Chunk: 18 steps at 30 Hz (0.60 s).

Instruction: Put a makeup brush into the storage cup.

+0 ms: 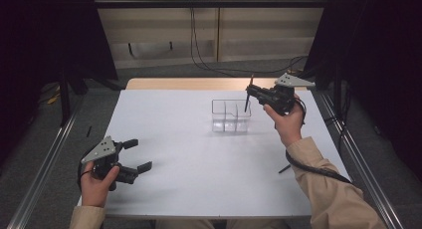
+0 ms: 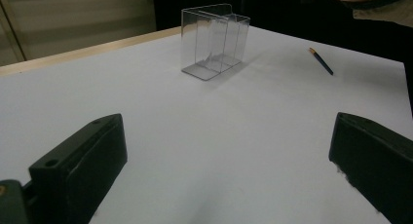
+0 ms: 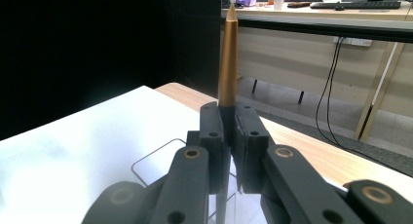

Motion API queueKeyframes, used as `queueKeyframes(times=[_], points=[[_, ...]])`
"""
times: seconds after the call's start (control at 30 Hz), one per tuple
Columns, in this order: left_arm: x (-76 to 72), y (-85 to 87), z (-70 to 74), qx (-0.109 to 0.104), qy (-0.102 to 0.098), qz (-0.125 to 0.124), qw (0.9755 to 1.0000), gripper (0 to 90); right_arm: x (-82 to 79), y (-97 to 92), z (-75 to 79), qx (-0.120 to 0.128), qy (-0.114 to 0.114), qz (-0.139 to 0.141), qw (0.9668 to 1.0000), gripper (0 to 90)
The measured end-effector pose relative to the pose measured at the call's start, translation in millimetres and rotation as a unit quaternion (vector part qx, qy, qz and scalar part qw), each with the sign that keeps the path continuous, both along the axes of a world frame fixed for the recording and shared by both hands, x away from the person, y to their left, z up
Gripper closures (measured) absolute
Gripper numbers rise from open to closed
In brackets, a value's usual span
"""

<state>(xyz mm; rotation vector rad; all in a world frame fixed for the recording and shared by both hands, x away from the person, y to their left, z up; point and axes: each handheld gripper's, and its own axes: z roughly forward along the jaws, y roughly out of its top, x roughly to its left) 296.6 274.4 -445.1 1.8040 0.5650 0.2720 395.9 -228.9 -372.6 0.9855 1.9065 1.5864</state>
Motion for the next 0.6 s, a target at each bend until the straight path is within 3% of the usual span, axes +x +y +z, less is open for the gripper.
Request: queueKeyframes(times=[0.6], points=[[-0.3, -1.7, -0.6, 0.007, -0.001, -0.004, 1.0000, 0.3, 2.4, -3.2, -9.2, -0.008, 0.005, -0.005, 0.9999, 83.6]])
